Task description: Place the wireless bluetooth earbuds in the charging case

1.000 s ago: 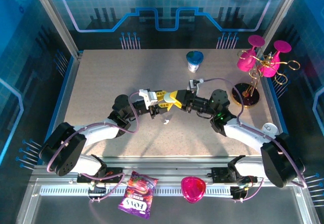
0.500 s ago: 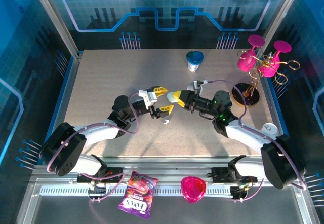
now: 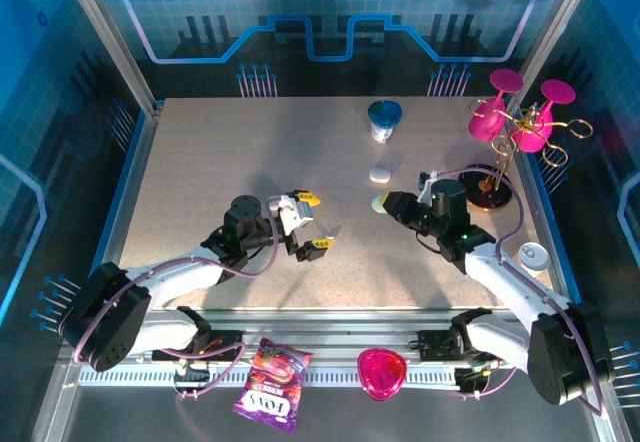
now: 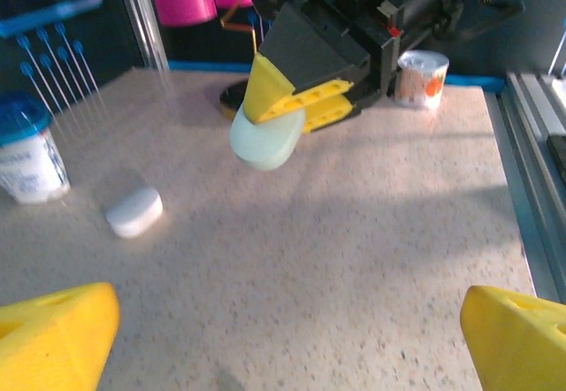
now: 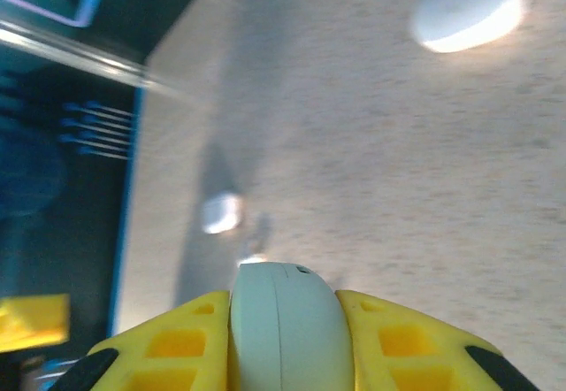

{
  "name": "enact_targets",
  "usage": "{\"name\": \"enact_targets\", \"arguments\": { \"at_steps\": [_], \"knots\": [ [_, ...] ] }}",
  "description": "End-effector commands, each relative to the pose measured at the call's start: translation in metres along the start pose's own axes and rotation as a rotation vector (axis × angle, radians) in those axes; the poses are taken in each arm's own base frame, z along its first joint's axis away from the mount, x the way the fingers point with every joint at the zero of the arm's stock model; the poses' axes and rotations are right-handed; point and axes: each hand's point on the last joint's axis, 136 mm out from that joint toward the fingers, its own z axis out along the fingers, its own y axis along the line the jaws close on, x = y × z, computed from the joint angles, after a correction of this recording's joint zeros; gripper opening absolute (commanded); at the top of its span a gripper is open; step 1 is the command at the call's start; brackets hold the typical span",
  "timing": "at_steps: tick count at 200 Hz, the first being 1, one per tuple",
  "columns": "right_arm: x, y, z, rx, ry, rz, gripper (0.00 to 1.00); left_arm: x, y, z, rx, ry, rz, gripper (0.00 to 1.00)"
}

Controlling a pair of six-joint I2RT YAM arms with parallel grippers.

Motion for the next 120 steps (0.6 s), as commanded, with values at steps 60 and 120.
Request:
{"name": "enact_targets", "arguments": {
  "at_steps": [60,120],
  "knots": [
    [0.009,-0.07,0.046,0.176,0.073,-0.004,0.17,0.018,-0.02,0.004,0.145,0.124,-0.01,0.99],
    [0.025,-0.101,0.066,0.234,0.119,0.04,0.21,0.02,-0.021,0.007,0.164,0.138,-0.032,0.99]
  ]
}}
